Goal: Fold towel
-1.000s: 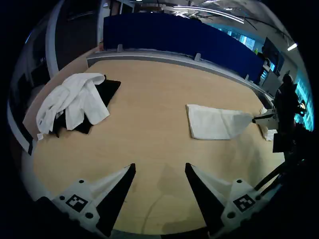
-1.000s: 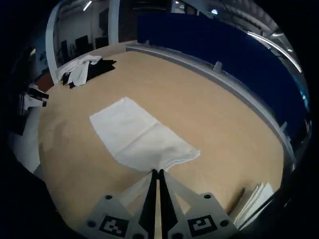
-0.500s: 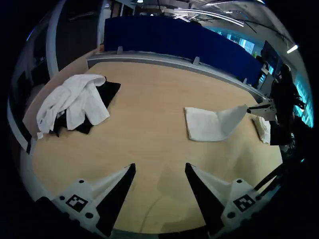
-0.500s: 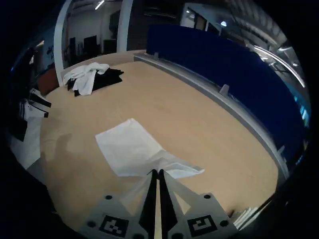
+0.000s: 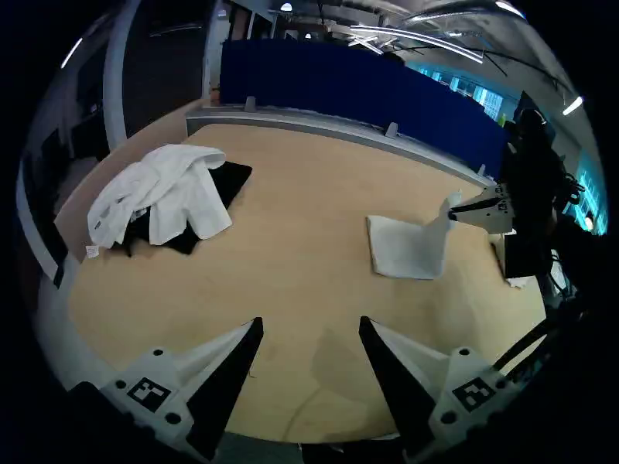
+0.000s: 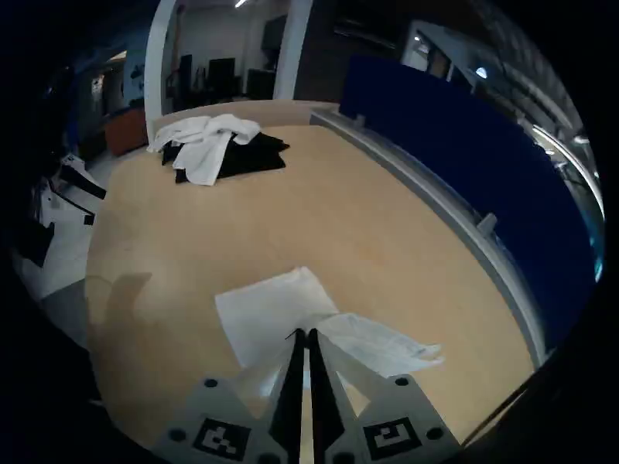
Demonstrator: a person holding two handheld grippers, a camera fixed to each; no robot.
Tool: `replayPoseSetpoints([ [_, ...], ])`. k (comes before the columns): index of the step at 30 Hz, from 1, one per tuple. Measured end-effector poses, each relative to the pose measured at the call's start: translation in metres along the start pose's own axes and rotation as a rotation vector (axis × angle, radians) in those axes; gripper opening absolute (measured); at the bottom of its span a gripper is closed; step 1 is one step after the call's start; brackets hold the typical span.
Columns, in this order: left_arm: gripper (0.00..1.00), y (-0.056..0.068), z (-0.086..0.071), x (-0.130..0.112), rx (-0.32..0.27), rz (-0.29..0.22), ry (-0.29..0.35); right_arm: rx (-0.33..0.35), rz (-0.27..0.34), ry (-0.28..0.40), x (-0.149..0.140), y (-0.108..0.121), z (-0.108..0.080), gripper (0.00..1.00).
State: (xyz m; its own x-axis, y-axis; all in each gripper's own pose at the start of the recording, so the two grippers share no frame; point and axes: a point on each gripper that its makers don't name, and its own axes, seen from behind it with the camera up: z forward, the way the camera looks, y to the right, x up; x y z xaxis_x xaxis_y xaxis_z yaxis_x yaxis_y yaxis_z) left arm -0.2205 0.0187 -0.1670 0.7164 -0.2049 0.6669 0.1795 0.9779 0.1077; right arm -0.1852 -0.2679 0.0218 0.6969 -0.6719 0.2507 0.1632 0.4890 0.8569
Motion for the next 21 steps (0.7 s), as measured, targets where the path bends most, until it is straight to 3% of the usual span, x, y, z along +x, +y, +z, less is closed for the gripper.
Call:
replayPoseSetpoints([
  [9, 0.92, -0.007, -0.011, -0.010, 0.034, -0.014, 0.010, 0.104, -0.073, -0.045, -0.001, -0.052, 0.055, 0.04],
  [15, 0.92, -0.006, -0.009, -0.015, 0.036, -0.039, 0.009, 0.156, -0.064, -0.092, -0.021, -0.077, 0.085, 0.04],
  [21, 0.92, -0.003, -0.007, -0.016, 0.032, -0.038, 0.007, 0.168, -0.030, -0.098, -0.028, -0.077, 0.092, 0.04],
])
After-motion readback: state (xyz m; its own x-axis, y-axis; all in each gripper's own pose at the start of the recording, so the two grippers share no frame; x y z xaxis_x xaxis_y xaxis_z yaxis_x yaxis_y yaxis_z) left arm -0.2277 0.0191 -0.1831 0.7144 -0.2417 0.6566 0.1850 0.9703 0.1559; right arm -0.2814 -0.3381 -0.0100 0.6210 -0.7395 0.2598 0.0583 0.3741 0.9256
